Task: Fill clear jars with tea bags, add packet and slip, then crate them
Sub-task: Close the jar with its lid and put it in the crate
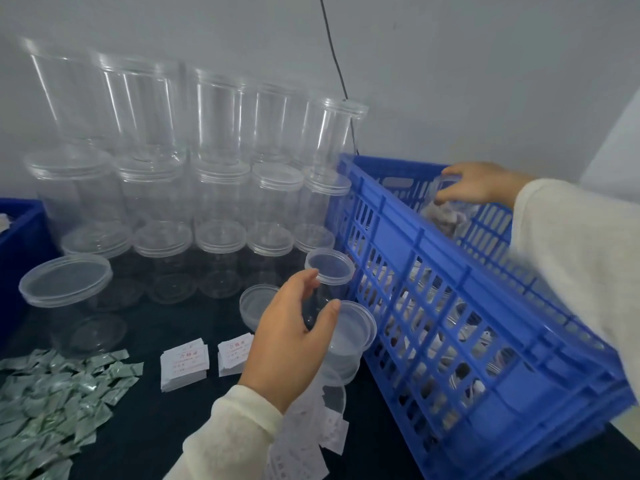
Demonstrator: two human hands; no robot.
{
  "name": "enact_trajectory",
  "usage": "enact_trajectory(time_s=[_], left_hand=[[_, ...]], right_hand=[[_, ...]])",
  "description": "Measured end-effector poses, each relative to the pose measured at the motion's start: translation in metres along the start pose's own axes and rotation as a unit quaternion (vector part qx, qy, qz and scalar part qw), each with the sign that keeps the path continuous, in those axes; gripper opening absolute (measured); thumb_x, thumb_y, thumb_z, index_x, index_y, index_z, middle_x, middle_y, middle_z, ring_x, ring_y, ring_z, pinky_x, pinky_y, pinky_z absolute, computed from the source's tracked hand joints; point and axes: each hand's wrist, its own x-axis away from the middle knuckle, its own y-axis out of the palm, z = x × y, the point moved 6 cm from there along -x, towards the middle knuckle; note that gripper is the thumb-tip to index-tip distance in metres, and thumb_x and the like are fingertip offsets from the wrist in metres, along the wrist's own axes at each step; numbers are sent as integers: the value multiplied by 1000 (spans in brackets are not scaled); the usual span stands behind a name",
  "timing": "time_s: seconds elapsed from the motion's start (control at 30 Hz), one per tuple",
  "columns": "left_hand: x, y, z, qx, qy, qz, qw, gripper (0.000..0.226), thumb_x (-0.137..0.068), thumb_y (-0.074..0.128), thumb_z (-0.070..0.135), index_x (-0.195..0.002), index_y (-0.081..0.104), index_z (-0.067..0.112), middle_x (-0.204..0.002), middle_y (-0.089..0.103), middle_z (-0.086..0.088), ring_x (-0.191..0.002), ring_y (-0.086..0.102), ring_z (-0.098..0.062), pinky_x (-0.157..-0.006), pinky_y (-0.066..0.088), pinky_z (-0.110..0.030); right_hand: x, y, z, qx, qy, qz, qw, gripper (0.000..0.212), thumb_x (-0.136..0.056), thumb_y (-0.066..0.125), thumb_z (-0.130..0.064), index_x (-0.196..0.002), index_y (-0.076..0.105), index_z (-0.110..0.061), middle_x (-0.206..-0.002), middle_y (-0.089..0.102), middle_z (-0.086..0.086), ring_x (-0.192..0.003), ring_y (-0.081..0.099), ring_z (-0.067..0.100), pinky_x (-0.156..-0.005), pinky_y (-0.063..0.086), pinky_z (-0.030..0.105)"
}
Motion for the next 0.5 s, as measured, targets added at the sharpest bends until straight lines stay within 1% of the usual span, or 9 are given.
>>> enact_trajectory(time_s=[0.07,0.17,0.27,0.37,0.43,0.5], left_hand=[[-3,3,-2,2,-3,0,1000,36,-90,61,32,-118,43,45,-113,51,32,-103,38,33,-75,31,9],[-7,4,-4,4,0,2,1000,35,-90,62,29,-116,44,43,-114,53,29,-103,40,31,-74,32,9],[-9,4,-3,6,4,8,1000,35,-90,62,26,-115,45,43,-112,53,29,-101,42,31,-74,32,8],[-10,1,-3,2,10,14,1000,35,-90,62,25,-111,44,46,-108,53,31,-99,42,32,-74,32,8],[-11,-3,-3,-6,12,20,1000,34,-90,62,25,-105,44,50,-105,53,33,-99,42,32,-73,31,9],[-12,-7,-3,-13,11,23,1000,34,-89,62,26,-100,44,53,-102,53,36,-99,42,32,-74,31,9]], right_hand=[[-5,20,4,-13,-13,-13,1000,72,-81,67,-48,-144,42,-24,-150,42,3,-134,42,29,-103,35,36],[-17,30,0,-48,-28,7,998,77,-81,66,-51,-147,37,-22,-153,38,2,-137,38,27,-105,33,35],[-29,34,-16,-105,-40,13,994,73,-81,64,-50,-144,40,-22,-150,41,2,-135,40,28,-103,35,36],[-38,37,-32,-128,-42,15,991,80,-80,64,-52,-148,33,-26,-152,38,2,-136,39,27,-102,35,34],[-44,40,-37,-136,-26,30,990,80,-80,65,-49,-149,31,-25,-152,38,8,-133,42,32,-99,38,37],[-47,49,-38,-127,14,25,991,76,-84,62,-45,-149,29,-22,-150,36,16,-128,45,38,-94,40,41]])
